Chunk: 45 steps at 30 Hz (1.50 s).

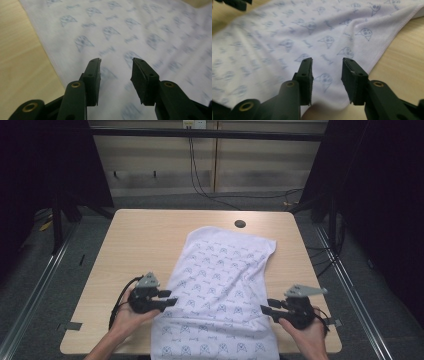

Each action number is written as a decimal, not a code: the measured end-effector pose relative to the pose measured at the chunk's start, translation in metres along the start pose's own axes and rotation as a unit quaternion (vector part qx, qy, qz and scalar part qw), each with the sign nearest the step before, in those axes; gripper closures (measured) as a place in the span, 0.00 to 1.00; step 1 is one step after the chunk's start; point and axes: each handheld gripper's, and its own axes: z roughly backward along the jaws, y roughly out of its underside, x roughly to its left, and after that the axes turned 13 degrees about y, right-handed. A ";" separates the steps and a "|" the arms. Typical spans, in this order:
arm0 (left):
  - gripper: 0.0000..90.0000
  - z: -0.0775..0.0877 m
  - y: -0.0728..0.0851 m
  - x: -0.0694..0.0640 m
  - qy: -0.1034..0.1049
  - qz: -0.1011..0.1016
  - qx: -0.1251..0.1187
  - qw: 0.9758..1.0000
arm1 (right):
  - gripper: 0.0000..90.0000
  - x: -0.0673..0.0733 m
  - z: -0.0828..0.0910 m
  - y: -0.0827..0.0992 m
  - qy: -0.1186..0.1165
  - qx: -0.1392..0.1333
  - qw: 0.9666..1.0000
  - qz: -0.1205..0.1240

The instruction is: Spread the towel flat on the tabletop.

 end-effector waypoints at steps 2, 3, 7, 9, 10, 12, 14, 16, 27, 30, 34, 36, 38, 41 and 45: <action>0.67 -0.007 -0.005 0.010 -0.005 0.005 0.004 1.000 | 0.73 -0.002 -0.010 -0.002 0.000 0.010 1.000 0.006; 0.69 -0.014 -0.010 0.020 -0.032 0.006 0.001 0.999 | 0.76 -0.005 -0.036 -0.005 0.005 0.050 0.998 0.022; 0.68 -0.027 -0.004 0.036 -0.043 0.009 0.018 0.999 | 0.76 -0.011 -0.068 -0.006 0.035 0.075 0.996 0.026; 0.69 -0.025 -0.001 0.035 -0.043 0.004 0.014 0.999 | 0.76 -0.017 -0.078 -0.010 0.028 0.058 0.998 0.018; 0.70 -0.022 0.000 0.033 -0.054 -0.003 0.028 0.998 | 0.76 -0.019 -0.082 -0.013 0.032 0.060 0.998 0.007; 0.73 -0.019 0.001 0.030 -0.069 -0.010 0.040 0.997 | 0.74 -0.018 -0.091 -0.021 0.036 0.059 0.997 0.017; 0.73 -0.011 0.010 0.026 -0.077 -0.009 0.038 0.996 | 0.70 -0.013 -0.099 -0.030 0.042 0.062 0.997 0.025; 0.73 0.001 0.021 0.022 -0.090 -0.002 0.034 0.995 | 0.67 -0.010 -0.103 -0.034 0.045 0.061 0.997 0.032; 0.64 0.015 0.037 0.014 -0.086 0.016 0.021 0.996 | 0.62 0.007 -0.078 -0.014 0.056 0.052 0.996 0.051; 0.62 0.013 0.034 0.017 -0.087 0.014 0.021 0.996 | 0.65 0.011 -0.049 -0.005 0.005 0.018 0.999 0.048; 0.67 0.010 0.031 0.018 -0.096 0.016 0.022 0.995 | 0.71 0.020 -0.032 0.010 -0.034 0.035 0.996 0.074; 0.66 0.009 0.030 0.021 -0.091 0.019 0.017 0.996 | 0.72 0.024 -0.029 0.019 -0.040 0.052 0.994 0.085; 0.65 0.008 0.029 0.022 -0.086 0.021 0.016 0.996 | 0.72 0.027 -0.026 0.029 -0.044 0.067 0.993 0.092; 0.61 0.006 0.028 0.020 -0.087 0.009 0.023 0.996 | 0.72 0.032 -0.020 0.039 -0.038 0.074 0.990 0.112; 0.56 0.004 0.028 0.017 -0.084 0.000 0.027 0.996 | 0.67 0.044 -0.010 0.043 -0.051 0.096 0.984 0.139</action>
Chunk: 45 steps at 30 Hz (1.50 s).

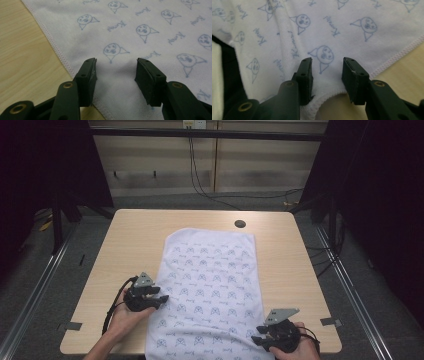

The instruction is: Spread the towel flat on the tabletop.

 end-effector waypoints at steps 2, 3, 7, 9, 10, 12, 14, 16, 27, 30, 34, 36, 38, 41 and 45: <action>0.55 -0.001 0.000 -0.004 0.002 -0.008 0.003 1.000 | 0.63 0.002 0.002 0.000 -0.009 0.000 1.000 -0.006; 0.56 -0.001 0.001 -0.006 0.001 -0.018 0.008 1.000 | 0.63 -0.002 0.002 -0.002 -0.004 -0.014 1.000 -0.024; 0.60 -0.003 -0.001 -0.003 0.012 -0.011 0.001 1.000 | 0.62 -0.028 -0.002 -0.016 0.011 -0.074 0.994 -0.081; 0.60 -0.005 -0.005 0.004 0.024 -0.006 -0.006 1.000 | 0.62 -0.049 -0.016 -0.038 0.018 -0.085 0.991 -0.097; 0.61 -0.006 -0.007 0.007 0.027 0.002 -0.009 1.000 | 0.62 -0.059 -0.030 -0.054 0.035 -0.085 0.991 -0.093; 0.65 -0.007 -0.015 0.017 0.024 0.007 -0.030 0.999 | 0.62 -0.070 -0.047 -0.071 0.035 -0.090 0.990 -0.101; 0.65 -0.009 -0.020 0.019 0.008 0.010 -0.048 0.999 | 0.63 -0.076 -0.061 -0.081 0.046 -0.092 0.989 -0.102; 0.65 -0.012 -0.022 0.020 0.008 0.011 -0.038 0.999 | 0.63 -0.079 -0.068 -0.086 0.047 -0.088 0.989 -0.110; 0.62 -0.009 -0.005 -0.005 0.026 -0.018 -0.005 0.999 | 0.63 -0.075 -0.065 -0.060 0.054 -0.054 0.993 -0.087; 0.62 -0.006 0.003 -0.023 0.039 -0.021 -0.004 0.999 | 0.63 -0.070 -0.058 -0.051 0.052 -0.055 0.993 -0.088; 0.62 -0.001 0.009 -0.035 0.045 -0.033 0.005 0.998 | 0.62 -0.063 -0.053 -0.046 0.050 -0.049 0.994 -0.083; 0.62 0.002 0.013 -0.038 0.061 -0.017 0.000 0.998 | 0.62 -0.059 -0.050 -0.041 0.048 -0.050 0.994 -0.082; 0.62 0.005 0.018 -0.043 0.072 -0.011 -0.003 0.997 | 0.62 -0.057 -0.045 -0.036 0.031 -0.050 0.994 -0.095; 0.62 0.010 0.025 -0.053 0.088 -0.024 0.006 0.996 | 0.62 -0.051 -0.037 -0.026 0.023 -0.046 0.993 -0.103; 0.62 0.011 0.020 -0.049 0.109 -0.013 0.016 0.994 | 0.59 -0.039 -0.028 -0.019 0.022 -0.038 0.995 -0.092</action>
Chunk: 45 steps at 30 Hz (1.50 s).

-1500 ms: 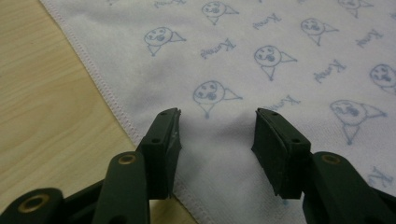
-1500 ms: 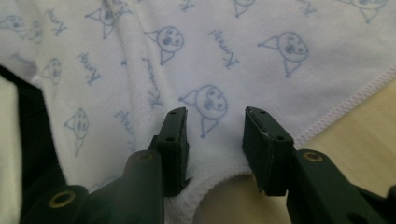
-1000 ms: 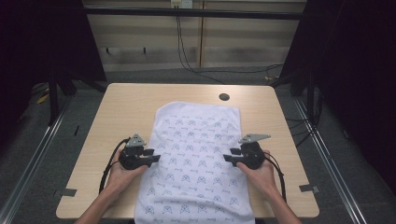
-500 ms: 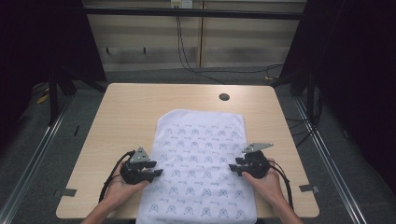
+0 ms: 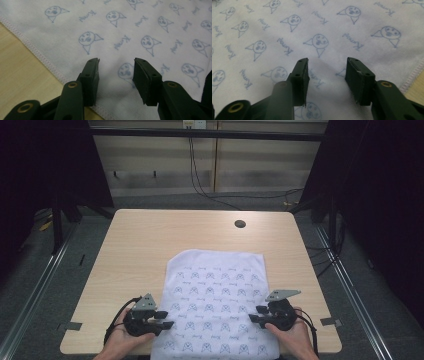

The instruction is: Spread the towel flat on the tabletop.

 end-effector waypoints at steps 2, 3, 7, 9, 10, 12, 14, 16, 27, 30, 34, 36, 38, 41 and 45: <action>0.61 0.002 -0.011 0.015 -0.021 0.008 -0.015 1.000 | 0.57 0.001 0.001 -0.002 0.004 -0.010 1.000 -0.004; 0.61 0.002 -0.011 0.015 -0.021 0.008 -0.015 1.000 | 0.57 0.001 0.001 -0.002 0.004 -0.010 1.000 -0.004; 0.64 0.004 -0.050 0.080 -0.070 0.047 -0.051 0.995 | 0.57 -0.006 -0.008 -0.020 0.013 -0.026 1.000 -0.003; 0.63 0.001 -0.062 0.106 -0.085 0.070 -0.080 0.991 | 0.57 -0.007 -0.016 -0.025 0.015 -0.026 1.000 -0.004; 0.63 -0.001 -0.068 0.116 -0.088 0.083 -0.087 0.989 | 0.57 -0.007 -0.018 -0.027 0.015 -0.028 0.999 -0.005; 0.61 -0.007 -0.078 0.131 -0.093 0.097 -0.096 0.986 | 0.57 -0.008 -0.019 -0.029 0.010 -0.034 0.999 -0.006; 0.59 -0.014 -0.087 0.143 -0.116 0.100 -0.092 0.984 | 0.56 -0.009 -0.018 -0.028 0.013 -0.032 0.999 -0.004; 0.58 -0.016 -0.091 0.148 -0.118 0.107 -0.090 0.983 | 0.56 -0.010 -0.017 -0.027 0.011 -0.036 0.999 -0.006; 0.92 -0.033 -0.105 0.152 -0.128 0.096 -0.047 0.986 | 0.56 -0.012 -0.015 -0.023 0.008 -0.034 0.999 -0.006; 0.94 -0.028 -0.110 0.143 -0.137 0.078 -0.062 0.986 | 0.56 -0.010 -0.015 -0.023 0.008 -0.033 0.999 -0.007; 0.93 -0.022 -0.121 0.115 -0.131 0.008 -0.059 0.990 | 0.55 -0.011 -0.017 -0.024 0.007 -0.031 0.999 -0.009; 0.91 -0.028 -0.121 0.100 -0.121 -0.014 -0.061 0.991 | 0.55 -0.011 -0.018 -0.024 0.009 -0.030 0.999 -0.009; 0.81 -0.034 -0.121 0.088 -0.096 -0.030 -0.060 0.993 | 0.55 -0.010 -0.018 -0.024 0.008 -0.028 1.000 -0.009; 0.71 -0.039 -0.122 0.078 -0.035 -0.042 -0.064 0.996 | 0.54 -0.010 -0.019 -0.024 0.009 -0.026 1.000 -0.007; 0.70 -0.030 -0.124 0.084 -0.052 -0.034 -0.083 0.995 | 0.54 -0.009 -0.018 -0.024 0.009 -0.027 1.000 -0.007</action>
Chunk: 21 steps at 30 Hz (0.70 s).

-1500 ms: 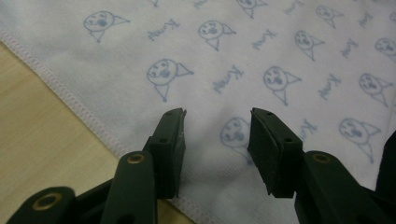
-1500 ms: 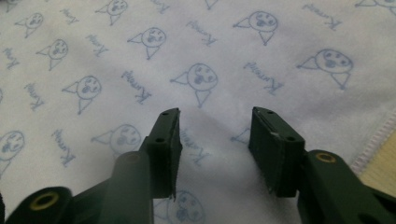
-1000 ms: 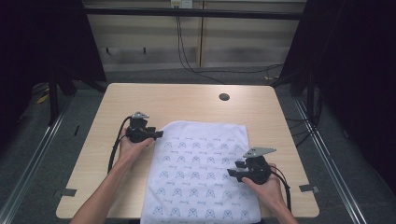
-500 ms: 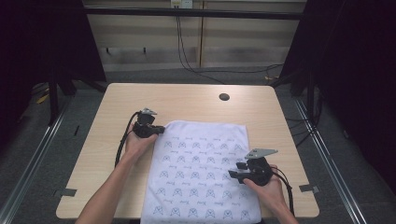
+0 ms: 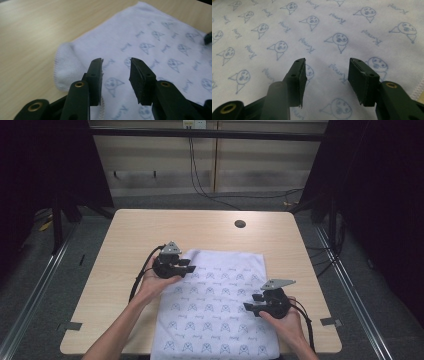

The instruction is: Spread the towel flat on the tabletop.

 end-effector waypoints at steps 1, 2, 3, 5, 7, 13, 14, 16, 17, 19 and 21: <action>0.71 0.007 0.001 0.014 -0.015 0.030 -0.023 0.999 | 0.54 0.000 0.000 0.000 -0.001 -0.001 1.000 -0.003; 0.73 0.007 0.001 0.014 -0.015 0.030 -0.023 0.999 | 0.54 0.000 0.000 0.000 -0.001 -0.001 1.000 -0.003; 0.73 0.012 0.004 0.029 -0.028 0.060 -0.038 0.997 | 0.54 0.000 0.001 0.000 0.000 -0.001 1.000 0.000; 0.78 0.018 0.014 0.054 -0.048 0.111 -0.046 0.992 | 0.54 -0.001 0.002 0.000 0.001 -0.004 1.000 -0.003; 0.79 0.020 0.019 0.061 -0.058 0.124 -0.046 0.989 | 0.54 -0.001 0.002 0.000 0.000 -0.003 1.000 -0.001; 0.81 0.004 0.034 0.066 -0.054 0.126 -0.003 0.991 | 0.54 -0.001 0.000 0.000 -0.004 -0.002 1.000 -0.001; 0.81 0.000 0.035 0.064 -0.054 0.121 0.008 0.991 | 0.54 -0.001 0.000 0.000 -0.004 -0.002 1.000 -0.001; 0.81 -0.004 0.038 0.064 -0.063 0.111 0.021 0.992 | 0.53 -0.001 0.002 0.000 -0.003 0.001 1.000 0.000; 0.82 -0.003 0.037 0.065 -0.067 0.114 0.022 0.991 | 0.53 -0.001 0.002 0.000 -0.002 -0.002 1.000 0.000; 0.79 -0.003 0.035 0.067 -0.085 0.110 0.025 0.990 | 0.53 -0.002 0.001 0.001 -0.002 -0.003 1.000 0.001; 0.77 -0.002 0.035 0.069 -0.090 0.112 0.025 0.989 | 0.53 -0.002 0.000 0.001 0.000 -0.001 1.000 0.001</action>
